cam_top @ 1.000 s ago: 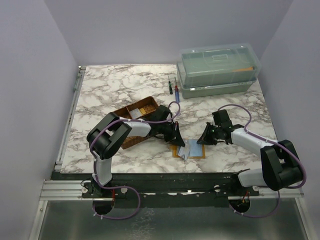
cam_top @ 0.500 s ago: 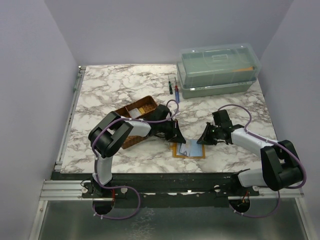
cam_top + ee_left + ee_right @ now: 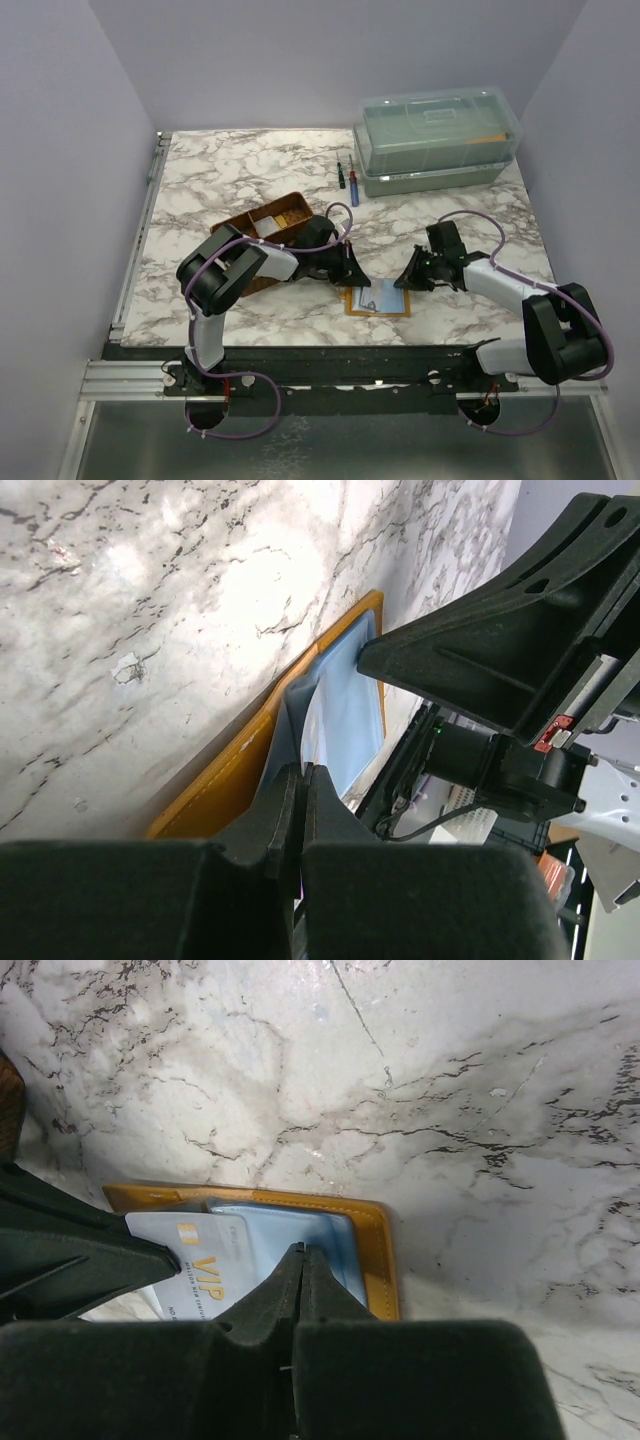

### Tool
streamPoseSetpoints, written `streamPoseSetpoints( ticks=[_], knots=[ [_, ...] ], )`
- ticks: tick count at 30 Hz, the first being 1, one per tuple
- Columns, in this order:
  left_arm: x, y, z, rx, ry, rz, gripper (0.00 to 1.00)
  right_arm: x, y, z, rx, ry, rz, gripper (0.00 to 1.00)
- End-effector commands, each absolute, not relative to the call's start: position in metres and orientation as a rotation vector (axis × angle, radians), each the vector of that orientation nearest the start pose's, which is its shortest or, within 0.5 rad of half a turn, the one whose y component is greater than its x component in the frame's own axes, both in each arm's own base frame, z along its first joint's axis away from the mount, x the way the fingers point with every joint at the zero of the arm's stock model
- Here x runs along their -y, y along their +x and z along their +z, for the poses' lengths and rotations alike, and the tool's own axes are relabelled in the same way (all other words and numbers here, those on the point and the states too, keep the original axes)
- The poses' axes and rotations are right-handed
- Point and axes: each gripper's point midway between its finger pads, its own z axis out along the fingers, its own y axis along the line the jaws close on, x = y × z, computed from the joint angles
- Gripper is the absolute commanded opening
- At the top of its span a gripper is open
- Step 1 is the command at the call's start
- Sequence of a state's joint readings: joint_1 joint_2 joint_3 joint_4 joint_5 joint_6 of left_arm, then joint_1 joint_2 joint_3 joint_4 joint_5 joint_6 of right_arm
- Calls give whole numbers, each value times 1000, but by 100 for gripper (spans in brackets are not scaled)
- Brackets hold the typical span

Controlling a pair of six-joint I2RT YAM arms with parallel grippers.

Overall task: Put the credit cards into the card holder
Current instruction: Insert the credit card into the card holder.

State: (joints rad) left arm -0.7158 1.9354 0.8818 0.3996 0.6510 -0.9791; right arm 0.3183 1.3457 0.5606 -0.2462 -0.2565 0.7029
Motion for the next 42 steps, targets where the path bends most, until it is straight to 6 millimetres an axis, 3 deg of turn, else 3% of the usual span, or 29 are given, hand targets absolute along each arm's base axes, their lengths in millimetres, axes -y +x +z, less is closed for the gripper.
streamPoseSetpoints(
  ticks=[1,4,9,13,27,34,42],
  knots=[
    [378,245,42,-2539,20,-1453,0,-145,225,13,-2707,464,644,1],
    [380,244,43,-2521,17,-1430,0,-141,225,15,-2711,476,610,3],
    [383,245,44,-2495,3,-1398,0,-126,223,25,-2710,519,494,19],
    [386,244,42,-2493,-5,-1389,0,-127,217,34,-2698,519,519,26],
    [398,239,39,-2493,9,-1382,0,-134,205,12,-2745,538,581,16],
    [404,244,40,-2466,3,-1355,0,-149,203,20,-2711,523,730,16],
    [412,242,33,-2455,32,-1314,0,-144,205,19,-2717,533,675,17]
  ],
)
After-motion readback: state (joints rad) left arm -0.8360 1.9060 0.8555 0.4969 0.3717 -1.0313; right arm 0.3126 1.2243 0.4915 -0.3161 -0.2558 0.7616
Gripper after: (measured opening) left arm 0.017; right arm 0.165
